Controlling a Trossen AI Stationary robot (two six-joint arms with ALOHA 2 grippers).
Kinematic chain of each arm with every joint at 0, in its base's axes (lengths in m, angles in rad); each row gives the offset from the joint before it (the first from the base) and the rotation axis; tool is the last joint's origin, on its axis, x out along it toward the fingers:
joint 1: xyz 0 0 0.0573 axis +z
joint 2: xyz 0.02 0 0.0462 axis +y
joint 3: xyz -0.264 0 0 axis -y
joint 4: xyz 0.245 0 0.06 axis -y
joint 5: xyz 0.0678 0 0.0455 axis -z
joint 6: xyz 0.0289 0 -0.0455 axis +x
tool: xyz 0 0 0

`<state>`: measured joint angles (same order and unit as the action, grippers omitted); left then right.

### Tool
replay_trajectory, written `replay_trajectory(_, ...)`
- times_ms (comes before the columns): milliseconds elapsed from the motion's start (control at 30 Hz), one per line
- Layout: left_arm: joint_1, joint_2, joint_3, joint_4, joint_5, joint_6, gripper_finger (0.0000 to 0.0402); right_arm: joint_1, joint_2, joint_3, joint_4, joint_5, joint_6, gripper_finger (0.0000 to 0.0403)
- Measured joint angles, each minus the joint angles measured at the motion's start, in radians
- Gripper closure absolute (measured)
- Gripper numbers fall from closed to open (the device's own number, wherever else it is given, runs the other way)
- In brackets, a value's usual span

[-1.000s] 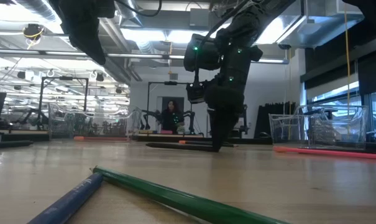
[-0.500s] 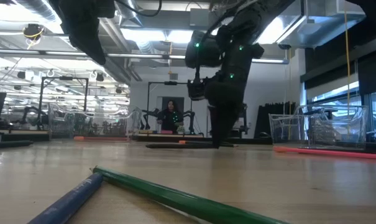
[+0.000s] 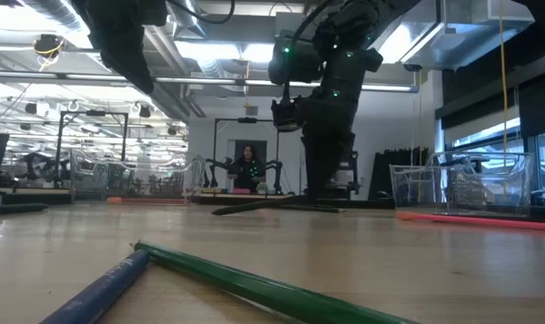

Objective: Sort crayons/erasers/pens/pencils in bins
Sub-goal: Put the black pen into the top right transparent bin

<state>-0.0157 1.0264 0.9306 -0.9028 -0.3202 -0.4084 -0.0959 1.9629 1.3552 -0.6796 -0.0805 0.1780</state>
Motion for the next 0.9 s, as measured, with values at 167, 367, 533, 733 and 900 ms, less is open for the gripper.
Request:
replay_trajectory(167, 0.000, 0.000, 0.000, 0.000, 0.000, 0.000, 0.0328, 0.000, 0.000, 0.000, -0.001, 0.000, -0.001, 0.0390)
replay_trajectory(367, 0.000, 0.000, 0.000, 0.000, 0.000, 0.000, 0.0327, 0.000, -0.001, 0.001, -0.002, 0.000, -0.003, 0.0400)
replay_trajectory(533, 0.000, 0.000, 0.000, 0.000, 0.000, 0.000, 0.0327, 0.000, -0.001, 0.001, -0.002, 0.000, -0.003, 0.0396)
replay_trajectory(733, 0.000, 0.000, 0.000, -0.001, 0.000, 0.000, 0.0327, 0.000, -0.002, 0.001, 0.009, -0.001, -0.013, 0.0394)
replay_trajectory(900, 0.000, 0.000, 0.000, -0.001, 0.000, 0.000, 0.0327, 0.000, -0.002, 0.001, 0.034, -0.009, -0.031, 0.0394)
